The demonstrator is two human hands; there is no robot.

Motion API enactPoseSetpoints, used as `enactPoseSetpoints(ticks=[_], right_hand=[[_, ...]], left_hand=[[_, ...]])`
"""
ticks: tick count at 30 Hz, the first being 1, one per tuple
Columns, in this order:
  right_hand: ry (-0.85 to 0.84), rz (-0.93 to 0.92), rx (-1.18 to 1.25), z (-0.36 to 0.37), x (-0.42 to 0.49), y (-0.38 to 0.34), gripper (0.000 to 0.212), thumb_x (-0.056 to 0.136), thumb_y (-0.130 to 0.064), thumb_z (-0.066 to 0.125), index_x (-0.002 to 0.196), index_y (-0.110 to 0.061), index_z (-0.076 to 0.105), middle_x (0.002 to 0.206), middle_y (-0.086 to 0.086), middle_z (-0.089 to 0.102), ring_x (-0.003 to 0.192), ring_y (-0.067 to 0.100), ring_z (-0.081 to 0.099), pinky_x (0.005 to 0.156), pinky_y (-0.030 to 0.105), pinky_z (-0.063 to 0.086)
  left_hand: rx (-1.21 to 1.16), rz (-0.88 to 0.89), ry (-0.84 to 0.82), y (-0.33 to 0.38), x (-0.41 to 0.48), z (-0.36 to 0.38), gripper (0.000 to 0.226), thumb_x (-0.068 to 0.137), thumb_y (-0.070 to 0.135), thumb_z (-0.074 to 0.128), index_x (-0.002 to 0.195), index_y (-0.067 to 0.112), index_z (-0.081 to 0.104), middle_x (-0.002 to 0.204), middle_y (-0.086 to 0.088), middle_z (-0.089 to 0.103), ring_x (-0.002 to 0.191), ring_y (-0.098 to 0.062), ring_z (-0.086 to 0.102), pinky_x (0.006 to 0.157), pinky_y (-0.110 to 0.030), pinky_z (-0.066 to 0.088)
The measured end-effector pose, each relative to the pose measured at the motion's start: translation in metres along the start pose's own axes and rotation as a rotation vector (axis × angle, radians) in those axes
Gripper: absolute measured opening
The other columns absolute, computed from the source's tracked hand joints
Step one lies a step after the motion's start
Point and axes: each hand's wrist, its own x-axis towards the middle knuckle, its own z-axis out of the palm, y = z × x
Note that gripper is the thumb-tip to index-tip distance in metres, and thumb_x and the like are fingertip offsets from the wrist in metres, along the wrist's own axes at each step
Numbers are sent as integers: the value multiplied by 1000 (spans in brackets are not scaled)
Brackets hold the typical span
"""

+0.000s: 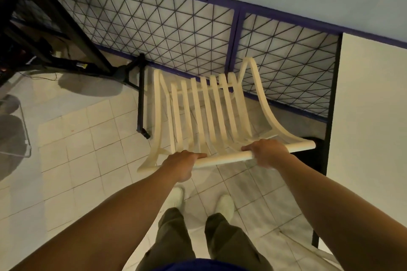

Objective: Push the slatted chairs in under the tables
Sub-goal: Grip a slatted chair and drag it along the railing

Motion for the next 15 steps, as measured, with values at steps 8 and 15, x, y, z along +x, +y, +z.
enactPoseSetpoints(ticks=[8,15], right_hand=[[5,88,91,9,0,-51,64,95,-13,58,148,-45,43,129,-2,64,114,24,63,101,47,48],[14,143,200,10,-1,-90,63,95,-13,59,148,-42,43,132,-1,62,119,24,60,105,47,45]], left_hand=[[148,65,-38,-46,-6,-26,85,95,-4,53,156,50,26,125,-5,59,102,-27,64,77,-35,51],[225,127,-56,-83,-4,-42,86,94,-3,56,154,52,28,124,-5,61,101,-28,65,78,-39,55]])
